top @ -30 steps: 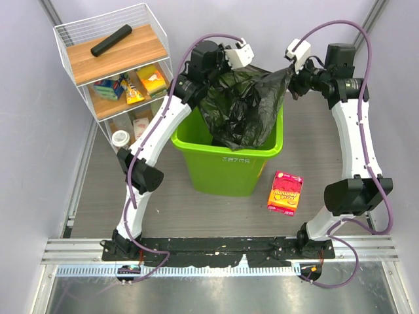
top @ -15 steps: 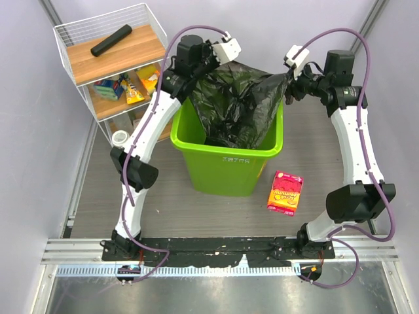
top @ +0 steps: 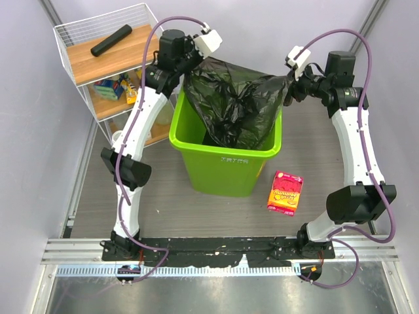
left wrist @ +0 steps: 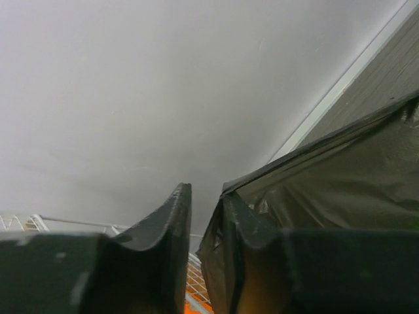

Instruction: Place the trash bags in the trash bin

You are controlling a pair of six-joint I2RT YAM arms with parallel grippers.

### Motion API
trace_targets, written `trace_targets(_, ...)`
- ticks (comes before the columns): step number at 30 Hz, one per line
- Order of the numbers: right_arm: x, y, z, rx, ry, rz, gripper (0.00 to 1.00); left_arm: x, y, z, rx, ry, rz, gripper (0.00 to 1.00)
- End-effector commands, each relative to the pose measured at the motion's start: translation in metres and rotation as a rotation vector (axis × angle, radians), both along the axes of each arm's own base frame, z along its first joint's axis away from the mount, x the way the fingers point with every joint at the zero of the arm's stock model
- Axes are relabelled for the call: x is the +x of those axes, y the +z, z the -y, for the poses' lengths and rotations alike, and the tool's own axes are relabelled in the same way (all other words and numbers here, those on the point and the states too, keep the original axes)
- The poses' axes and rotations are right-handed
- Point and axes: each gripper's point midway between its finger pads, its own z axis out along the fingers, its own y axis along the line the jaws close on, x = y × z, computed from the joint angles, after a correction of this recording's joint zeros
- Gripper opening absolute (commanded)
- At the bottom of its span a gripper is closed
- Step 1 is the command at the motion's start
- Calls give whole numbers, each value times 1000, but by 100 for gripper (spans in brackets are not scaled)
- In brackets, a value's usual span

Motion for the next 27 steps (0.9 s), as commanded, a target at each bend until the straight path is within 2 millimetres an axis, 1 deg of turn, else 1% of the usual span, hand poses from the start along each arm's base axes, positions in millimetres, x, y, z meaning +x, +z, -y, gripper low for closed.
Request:
trace_targets(1,-21,8,52,-43,-204,-43,1,-10,80,-150,-59,441,148,30)
trace_targets(3,-22,13,53,-37,-214,-34,1,-15,85,-150,-101,444,145,38)
trace_targets(5,-24,18,54,-31,-222,-25,2,-22,91,-150,-145,445,144,51)
trace_targets(6,-24,20,54,-31,-224,-21,2,-25,95,-150,-176,445,144,60)
trace_targets(9,-26,28,52,-23,-223,-4,2,-38,107,-147,-262,431,141,76)
trace_targets(11,-26,33,53,-16,-227,-1,2,-47,115,-142,-315,403,134,84)
trace_targets(14,-27,37,51,-5,-226,-5,2,-60,120,-136,-383,365,105,90)
trace_targets(17,-27,40,51,3,-227,-4,2,-74,118,-126,-432,316,51,91)
trace_targets(20,-25,41,50,13,-232,-7,2,-88,108,-115,-465,275,-23,91)
trace_targets(22,-23,43,50,23,-236,-8,2,-93,97,-107,-469,252,-69,90)
trace_targets(24,-21,45,50,36,-241,-8,1,-96,92,-102,-471,239,-92,86)
trace_targets(25,-20,46,50,46,-245,-10,1,-96,92,-102,-474,243,-92,81)
trace_targets(26,-18,50,50,51,-249,-2,1,-96,93,-104,-475,254,-88,74)
trace_targets(27,-16,52,50,57,-254,2,1,-95,95,-107,-473,268,-80,57)
